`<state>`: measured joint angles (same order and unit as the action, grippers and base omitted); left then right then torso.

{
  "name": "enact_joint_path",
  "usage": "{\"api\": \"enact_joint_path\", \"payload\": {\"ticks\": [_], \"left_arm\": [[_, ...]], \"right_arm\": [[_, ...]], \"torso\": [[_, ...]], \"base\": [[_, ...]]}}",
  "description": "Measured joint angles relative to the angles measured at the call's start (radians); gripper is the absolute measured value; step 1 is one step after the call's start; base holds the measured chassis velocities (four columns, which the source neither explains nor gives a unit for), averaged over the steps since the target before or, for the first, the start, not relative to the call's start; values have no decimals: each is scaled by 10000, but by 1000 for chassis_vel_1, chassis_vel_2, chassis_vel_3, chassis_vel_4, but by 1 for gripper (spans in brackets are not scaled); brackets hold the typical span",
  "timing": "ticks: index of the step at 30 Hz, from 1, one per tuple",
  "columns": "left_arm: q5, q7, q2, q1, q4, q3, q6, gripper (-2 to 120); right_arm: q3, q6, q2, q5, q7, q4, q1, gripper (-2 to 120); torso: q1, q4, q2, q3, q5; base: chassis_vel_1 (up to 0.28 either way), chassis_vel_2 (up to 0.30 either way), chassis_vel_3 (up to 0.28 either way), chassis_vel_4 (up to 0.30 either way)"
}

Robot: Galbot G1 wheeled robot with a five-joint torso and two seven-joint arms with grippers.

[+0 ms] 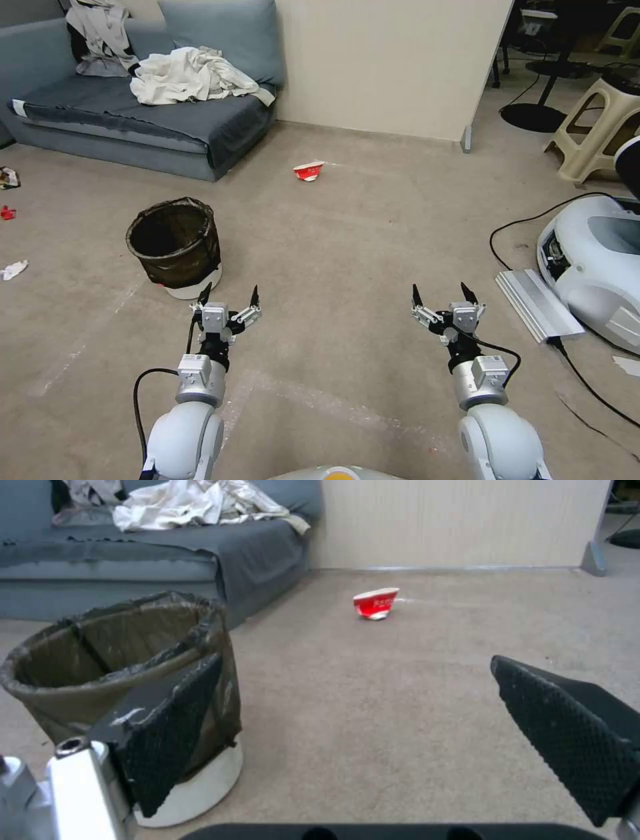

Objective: Pick up the trash can from the floor.

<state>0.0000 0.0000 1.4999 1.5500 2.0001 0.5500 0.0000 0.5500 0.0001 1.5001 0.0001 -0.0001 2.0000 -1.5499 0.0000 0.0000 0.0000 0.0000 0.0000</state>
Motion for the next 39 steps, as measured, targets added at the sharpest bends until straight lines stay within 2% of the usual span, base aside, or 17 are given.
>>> {"api": "enact_joint_path", "payload": {"ticks": [24,28,29,32,33,34,35,36,37,38,39], "left_arm": [[-60,0,6,55,92,20,68,100],[-814,-1,113,701,1382,393,1071,100],[-814,-1,113,701,1382,393,1071,100],[-1454,-4,209,1246,2462,712,1928,100],[-1454,-4,209,1246,2462,712,1928,100],[-1684,-5,242,1445,2848,818,2231,100],[-1794,23,276,1637,3125,947,2254,100],[-1803,112,290,1897,3299,1128,2031,100],[-1795,230,302,2087,3318,1237,1685,100],[-1795,230,302,2087,3318,1237,1685,100],[-1781,318,301,2133,3247,1276,1351,100]], "right_arm": [[10,-62,1,14,0,68,-45,100],[225,-970,46,381,93,1368,-686,100],[225,-970,46,381,93,1368,-686,100],[416,-1787,91,711,205,2518,-1257,100],[416,-1787,91,711,205,2518,-1257,100],[476,-1943,94,895,242,2871,-1439,100],[506,-1863,56,1205,256,3087,-1587,100],[532,-1728,13,1402,249,3160,-1666,100],[534,-1531,-32,1525,213,3163,-1706,100],[534,-1531,-32,1525,213,3163,-1706,100],[534,-1351,-61,1571,189,3141,-1710,100]], "torso": [[1,0,0,0,-1],[0,0,0,0,0],[0,0,0,0,0],[0,0,0,-2,0],[0,0,0,-2,0],[0,0,0,-2,0],[0,-8,0,-3,-6],[0,1,1,-3,2],[0,5,0,-2,8],[0,5,0,-2,8],[0,2,0,-3,-4]], "base": [[0,0,0,0],[0,0,0,0],[0,0,0,0],[0,0,0,0],[0,0,0,0],[0,0,0,0],[0,0,0,0],[0,0,0,0],[0,0,0,0],[0,0,0,0],[0,0,0,0]]}}
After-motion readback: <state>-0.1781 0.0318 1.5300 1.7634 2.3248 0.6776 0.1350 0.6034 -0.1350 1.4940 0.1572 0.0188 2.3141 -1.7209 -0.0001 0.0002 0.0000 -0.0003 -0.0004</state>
